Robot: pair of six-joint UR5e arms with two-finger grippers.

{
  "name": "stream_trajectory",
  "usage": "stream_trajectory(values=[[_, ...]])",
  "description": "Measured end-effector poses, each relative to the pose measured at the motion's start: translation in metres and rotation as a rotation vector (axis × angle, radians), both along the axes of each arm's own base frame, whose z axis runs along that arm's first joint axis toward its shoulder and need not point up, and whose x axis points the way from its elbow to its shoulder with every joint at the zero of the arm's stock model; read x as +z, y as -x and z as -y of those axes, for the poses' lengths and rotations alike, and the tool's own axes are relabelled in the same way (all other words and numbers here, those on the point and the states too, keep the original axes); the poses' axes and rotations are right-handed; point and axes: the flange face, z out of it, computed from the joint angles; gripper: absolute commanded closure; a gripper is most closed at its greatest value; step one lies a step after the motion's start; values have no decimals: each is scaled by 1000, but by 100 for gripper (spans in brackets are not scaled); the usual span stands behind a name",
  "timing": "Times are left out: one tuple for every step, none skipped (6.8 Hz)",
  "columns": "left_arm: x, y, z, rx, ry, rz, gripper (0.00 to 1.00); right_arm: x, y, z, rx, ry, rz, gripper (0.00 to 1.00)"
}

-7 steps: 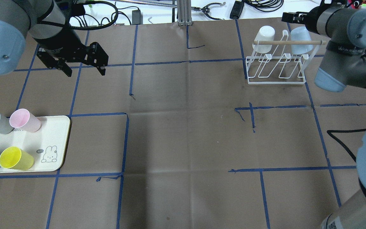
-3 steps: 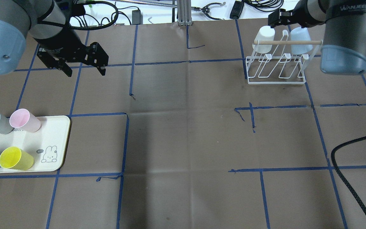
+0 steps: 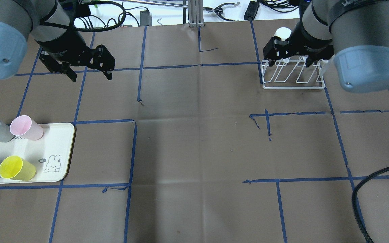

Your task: Transfer IKEA cup to right arm and place on rack

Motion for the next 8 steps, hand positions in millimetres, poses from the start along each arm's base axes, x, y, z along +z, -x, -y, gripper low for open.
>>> stream_trajectory(values=[[0, 0, 0, 0, 0, 0, 0, 6, -14, -23, 9, -64, -2, 0], [0, 0, 0, 0, 1, 0, 0, 10, -23, -37, 23, -94, -9, 0], [1, 0, 0, 0, 1, 0, 0, 14, -27, -43, 30, -104, -18, 0], [1, 0, 0, -1, 1, 0, 0, 16, -26, -45, 29, -107, -22, 0], [0, 0, 0, -1, 1, 0, 0, 16, -25, -45, 26, -108, -23, 0], [0, 0, 0, 0, 0, 0, 0, 16, -24, -44, 24, -108, -23, 0], [0, 0, 0, 0, 0, 0, 0, 16, -24, -45, 23, -108, -22, 0], [0, 0, 0, 0, 0, 0, 0, 15, -24, -44, 19, -109, -20, 0]])
